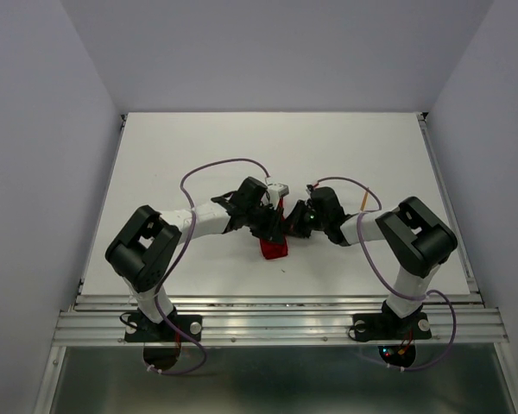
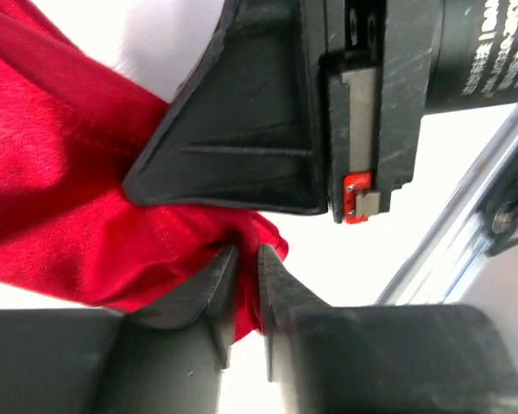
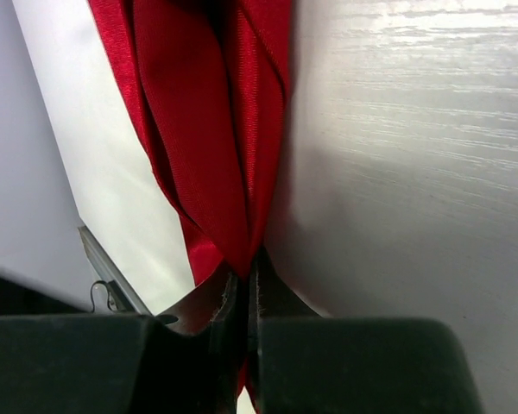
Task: Fold the napkin into a case and place the utensils inside
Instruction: Fold the smaller-rectangle-folded napkin at the center of the board, then smooth out the smaller rectangle-folded napkin at the center of the board.
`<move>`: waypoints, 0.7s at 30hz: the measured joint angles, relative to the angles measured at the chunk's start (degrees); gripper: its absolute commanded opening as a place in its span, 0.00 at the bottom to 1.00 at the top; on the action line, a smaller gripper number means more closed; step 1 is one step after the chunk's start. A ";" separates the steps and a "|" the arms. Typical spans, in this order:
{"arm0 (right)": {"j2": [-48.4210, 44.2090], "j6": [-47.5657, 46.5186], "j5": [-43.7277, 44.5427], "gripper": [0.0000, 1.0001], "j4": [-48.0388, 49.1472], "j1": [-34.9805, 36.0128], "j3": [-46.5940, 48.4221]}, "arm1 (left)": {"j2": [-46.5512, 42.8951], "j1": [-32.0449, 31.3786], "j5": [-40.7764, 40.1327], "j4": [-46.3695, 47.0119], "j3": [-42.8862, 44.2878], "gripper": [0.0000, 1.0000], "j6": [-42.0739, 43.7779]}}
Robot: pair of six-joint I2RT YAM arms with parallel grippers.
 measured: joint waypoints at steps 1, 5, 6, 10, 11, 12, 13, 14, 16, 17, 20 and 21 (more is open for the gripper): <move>0.17 0.22 0.09 0.01 0.42 0.00 -0.24 | -0.02 0.00 -0.57 -0.74 0.17 0.63 0.04; 0.48 0.63 0.33 0.01 0.68 0.00 -0.70 | -0.90 0.02 -2.80 -3.76 1.01 0.88 -0.28; 0.48 0.66 0.44 0.01 0.72 0.00 -0.72 | -1.64 0.02 -3.54 -4.74 1.14 0.88 -0.39; 0.48 0.72 0.48 0.01 0.76 0.00 -0.72 | -5.66 0.11 -6.19 -8.61 2.69 0.86 -0.26; 0.48 0.76 0.50 0.01 0.76 0.00 -0.74 | -6.54 0.28 -6.51 -8.94 3.06 0.82 -0.26; 0.48 0.76 0.50 0.01 0.76 0.00 -0.74 | -7.45 0.68 -6.82 -9.09 3.39 0.77 -0.26; 0.48 0.79 0.50 0.01 0.76 0.00 -0.74 | -8.24 0.98 -6.95 -9.16 3.58 0.62 -0.42; 0.48 0.76 0.50 0.01 0.76 0.00 -0.74 | -9.11 1.53 -7.06 -8.96 3.67 0.53 -0.68; 0.48 0.76 0.50 0.01 0.79 0.00 -0.74 | -10.01 3.13 -6.60 -8.44 3.69 0.36 -1.51; 0.48 0.76 0.50 0.01 0.79 0.00 -0.74 | -10.03 4.11 -6.27 -7.67 3.69 0.17 -2.51; 0.48 0.72 0.52 0.01 0.76 0.00 -0.74 | -9.16 6.78 -6.03 -6.12 3.69 0.00 -4.85; 0.48 0.68 0.52 0.01 0.76 0.00 -0.74 | -8.37 7.50 -6.05 -5.40 3.74 0.00 -5.62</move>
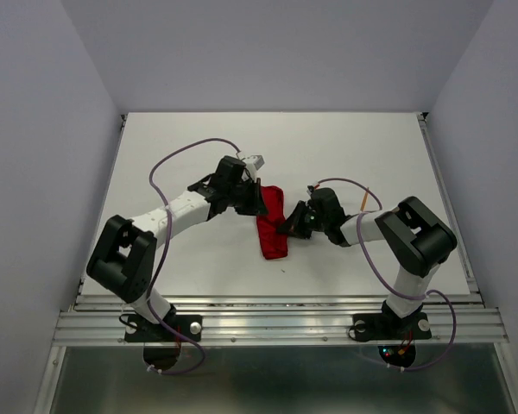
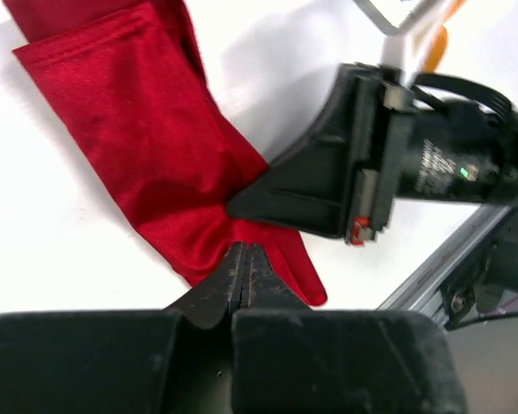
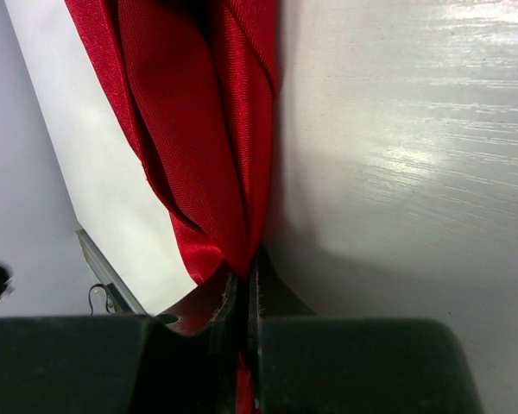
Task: Fold the napkin into a case and place the utensils inside
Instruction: Smooth out the smaller rectangle-folded napkin at the center of the board.
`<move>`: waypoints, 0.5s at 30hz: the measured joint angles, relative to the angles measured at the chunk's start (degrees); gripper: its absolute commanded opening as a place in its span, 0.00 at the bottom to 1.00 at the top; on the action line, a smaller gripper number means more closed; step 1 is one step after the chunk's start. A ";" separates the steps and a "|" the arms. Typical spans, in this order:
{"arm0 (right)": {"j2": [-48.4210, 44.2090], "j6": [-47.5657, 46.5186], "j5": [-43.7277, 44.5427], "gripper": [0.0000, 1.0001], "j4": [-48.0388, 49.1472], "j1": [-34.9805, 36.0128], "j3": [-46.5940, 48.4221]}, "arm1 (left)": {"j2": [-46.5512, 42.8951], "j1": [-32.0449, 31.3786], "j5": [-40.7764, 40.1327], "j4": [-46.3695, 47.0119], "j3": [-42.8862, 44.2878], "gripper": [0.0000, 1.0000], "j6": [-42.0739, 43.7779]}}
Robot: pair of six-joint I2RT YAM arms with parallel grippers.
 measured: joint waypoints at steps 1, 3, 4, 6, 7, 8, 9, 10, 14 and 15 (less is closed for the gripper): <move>0.00 -0.04 0.02 0.01 0.00 0.00 0.00 | 0.92 0.37 -0.02 0.31 0.17 0.00 -0.72; 0.00 -0.09 0.04 0.01 -0.04 0.00 0.00 | 3.30 0.79 0.09 0.79 0.72 0.00 -1.86; 0.00 -0.11 0.09 0.01 -0.07 0.00 0.00 | 4.81 0.83 0.15 1.01 1.16 0.00 -2.34; 0.00 -0.22 0.13 0.06 -0.13 0.00 0.00 | 8.46 0.94 0.42 1.81 2.45 0.00 -3.39; 0.00 -0.33 0.11 0.11 -0.15 0.00 0.00 | 10.16 0.94 0.57 1.99 3.28 0.00 -3.74; 0.00 -0.52 0.11 0.21 -0.17 0.00 0.00 | 12.50 0.94 0.70 2.54 4.39 0.00 -4.28; 0.00 -0.52 0.11 0.27 -0.17 0.00 0.00 | 13.31 0.96 0.74 2.67 4.74 0.00 -4.48; 0.00 -0.59 0.13 0.34 -0.26 0.00 0.02 | 15.04 1.01 0.87 2.97 5.53 0.00 -4.76; -0.50 -1.64 0.02 0.53 -0.13 0.00 0.50 | 18.23 1.31 1.09 3.30 6.58 0.00 -5.51; -1.11 -1.95 0.24 0.54 -0.44 0.00 0.55 | 18.38 1.31 1.09 3.30 6.60 0.00 -5.53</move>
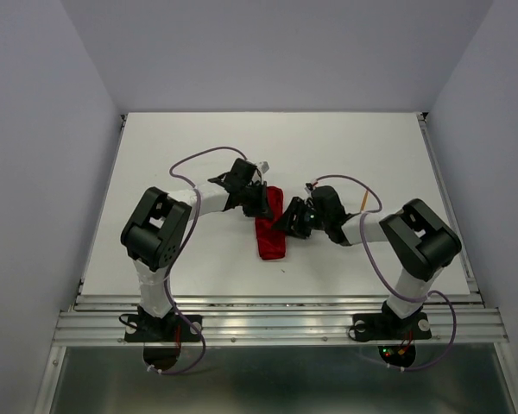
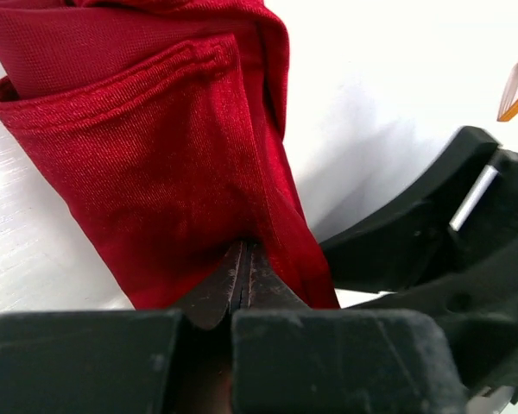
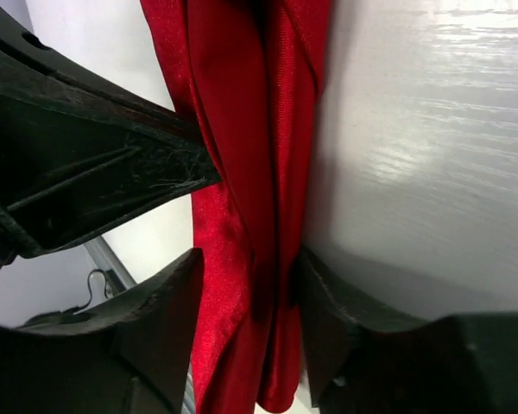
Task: Fold the napkin into a case and place the utensils inside
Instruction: Smooth out the smaller rectangle-folded napkin at the center of the board.
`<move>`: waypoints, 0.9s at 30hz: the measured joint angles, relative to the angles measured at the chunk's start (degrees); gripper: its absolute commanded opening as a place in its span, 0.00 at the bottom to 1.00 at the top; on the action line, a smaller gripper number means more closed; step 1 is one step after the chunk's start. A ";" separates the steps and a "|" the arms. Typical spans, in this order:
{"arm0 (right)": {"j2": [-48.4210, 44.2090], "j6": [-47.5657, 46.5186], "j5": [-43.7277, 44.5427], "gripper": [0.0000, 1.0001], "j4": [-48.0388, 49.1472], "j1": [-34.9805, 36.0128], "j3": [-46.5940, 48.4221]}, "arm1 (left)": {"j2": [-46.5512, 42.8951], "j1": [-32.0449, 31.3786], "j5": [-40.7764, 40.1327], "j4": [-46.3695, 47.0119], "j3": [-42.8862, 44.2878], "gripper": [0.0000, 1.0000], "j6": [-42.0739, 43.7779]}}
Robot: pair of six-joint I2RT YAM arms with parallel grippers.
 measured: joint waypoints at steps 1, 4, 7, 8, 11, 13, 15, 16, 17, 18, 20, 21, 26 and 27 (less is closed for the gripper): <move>-0.68 -0.63 0.28 0.54 -0.68 0.02 0.00 | 0.20 0.04 0.04 0.00 0.04 0.00 -0.04; -3.19 -2.21 1.68 0.51 -3.61 0.09 -0.44 | 0.24 0.11 0.13 0.00 0.22 0.00 -0.04; -6.05 -3.80 2.27 0.44 -6.73 0.09 -1.14 | 0.26 0.11 0.22 0.04 0.55 0.00 -0.02; -6.58 -4.09 2.25 0.41 -7.37 0.09 -1.18 | 0.26 0.13 0.28 0.00 0.70 0.00 -0.02; -7.56 -5.25 2.21 0.39 -9.09 0.09 -1.27 | 0.59 0.13 0.48 0.00 1.14 0.00 0.00; -8.28 -5.73 2.25 0.39 -10.14 0.26 -1.49 | 1.09 0.13 0.61 0.07 1.55 0.00 0.04; -9.25 -6.16 2.19 0.35 -11.21 0.39 -1.95 | 1.51 0.13 0.74 0.07 1.62 0.00 0.07; -9.70 -6.29 2.19 0.33 -11.67 0.59 -2.05 | 1.62 0.13 0.79 0.02 1.62 0.00 0.07; -10.12 -6.54 2.16 0.29 -12.20 0.74 -2.12 | 1.75 0.13 0.83 0.02 1.62 0.00 0.07; -10.60 -6.62 2.16 0.28 -12.48 0.92 -2.19 | 1.86 0.13 0.92 0.04 1.62 0.00 0.09; -11.67 -6.75 2.14 0.25 -13.09 1.46 -2.29 | 2.01 0.13 1.05 0.04 1.62 0.00 0.13; -12.00 -6.75 2.16 0.24 -13.31 1.53 -2.34 | 2.16 0.13 1.16 0.07 1.62 0.00 0.13; -15.67 -6.73 2.80 0.14 -14.56 2.03 -3.28 | 2.47 0.13 1.86 0.07 1.62 0.00 0.42; -16.48 -6.73 3.02 0.12 -14.64 2.08 -3.28 | 2.47 0.15 1.97 0.07 1.62 0.00 0.50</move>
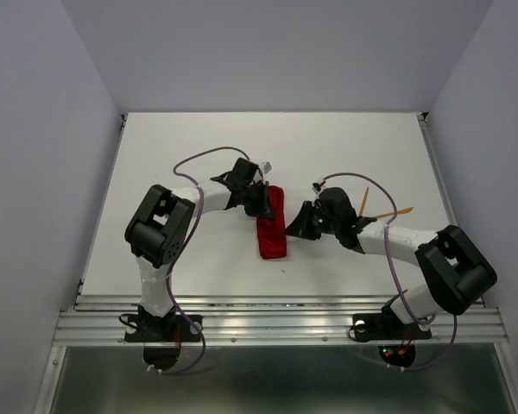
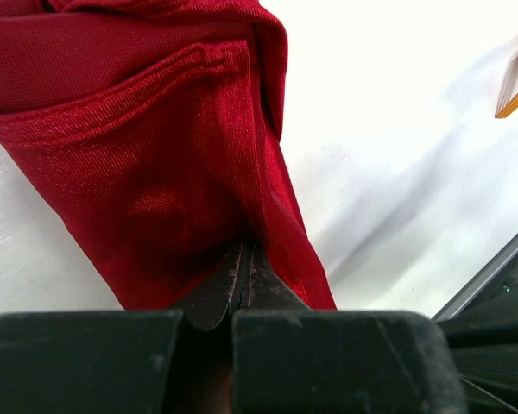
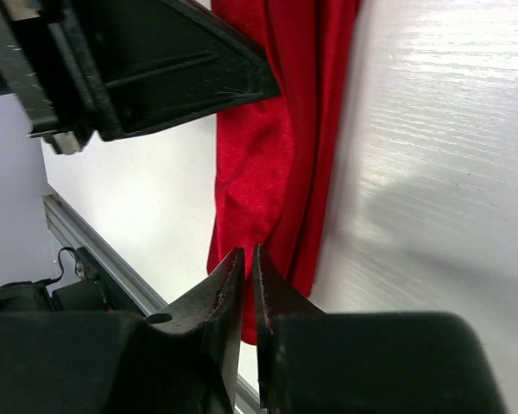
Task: Fold the napkin into a case and place the utensils inside
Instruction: Smooth out the smaller rectangle-folded napkin at the center of the board.
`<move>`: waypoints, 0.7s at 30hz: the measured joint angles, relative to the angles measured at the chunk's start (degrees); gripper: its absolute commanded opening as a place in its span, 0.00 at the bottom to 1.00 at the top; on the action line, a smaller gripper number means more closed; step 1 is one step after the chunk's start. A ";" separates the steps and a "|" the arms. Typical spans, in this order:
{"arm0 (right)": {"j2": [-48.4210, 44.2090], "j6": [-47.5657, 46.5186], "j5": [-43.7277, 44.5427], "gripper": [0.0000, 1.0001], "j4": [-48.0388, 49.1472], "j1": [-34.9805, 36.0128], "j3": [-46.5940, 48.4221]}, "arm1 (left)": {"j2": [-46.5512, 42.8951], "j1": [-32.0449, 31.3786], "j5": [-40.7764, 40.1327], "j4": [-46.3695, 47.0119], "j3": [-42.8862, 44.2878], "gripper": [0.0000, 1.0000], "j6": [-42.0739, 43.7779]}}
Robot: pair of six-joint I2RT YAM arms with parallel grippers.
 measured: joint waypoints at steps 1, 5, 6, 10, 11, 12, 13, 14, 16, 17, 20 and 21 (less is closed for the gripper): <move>-0.57 0.00 0.17 0.10 0.02 0.09 0.02 | 0.00 0.00 0.11 0.00 0.00 0.00 0.09; -0.26 -0.39 0.11 0.03 -0.11 0.55 0.96 | 0.11 0.00 0.48 0.00 0.00 0.00 0.31; 0.22 -0.44 -0.02 0.02 -0.07 0.79 1.27 | 0.17 0.02 0.61 0.00 0.00 0.00 0.35; 4.28 -0.92 -0.98 0.02 -0.04 2.91 3.19 | 1.09 0.11 0.98 0.35 0.02 0.00 0.44; 5.46 -1.03 -1.22 0.01 0.00 3.45 3.45 | 1.38 0.17 1.40 0.46 0.13 0.00 0.44; 6.21 -1.05 -1.31 0.01 -0.02 3.78 3.52 | 1.55 0.22 1.53 0.44 0.42 0.00 0.46; 7.34 -1.05 -1.42 0.01 -0.07 4.37 3.54 | 1.62 0.22 1.53 0.46 0.50 0.00 0.46; 8.31 -1.05 -1.44 0.01 -0.13 4.72 3.54 | 1.68 0.22 1.55 0.46 0.59 0.00 0.48; 9.60 -1.03 -1.22 0.01 -0.22 4.98 3.52 | 1.79 0.22 1.62 0.44 0.72 0.00 0.46; 10.16 -1.01 -1.03 0.01 -0.22 5.07 3.52 | 1.81 0.22 1.62 0.44 0.74 0.00 0.46; 10.51 -0.92 -0.52 0.01 0.15 5.07 3.23 | 1.81 0.22 1.62 0.44 0.81 0.00 0.48; 10.51 -0.83 -0.50 0.01 0.33 5.07 3.08 | 1.81 0.22 1.62 0.39 0.87 0.00 0.50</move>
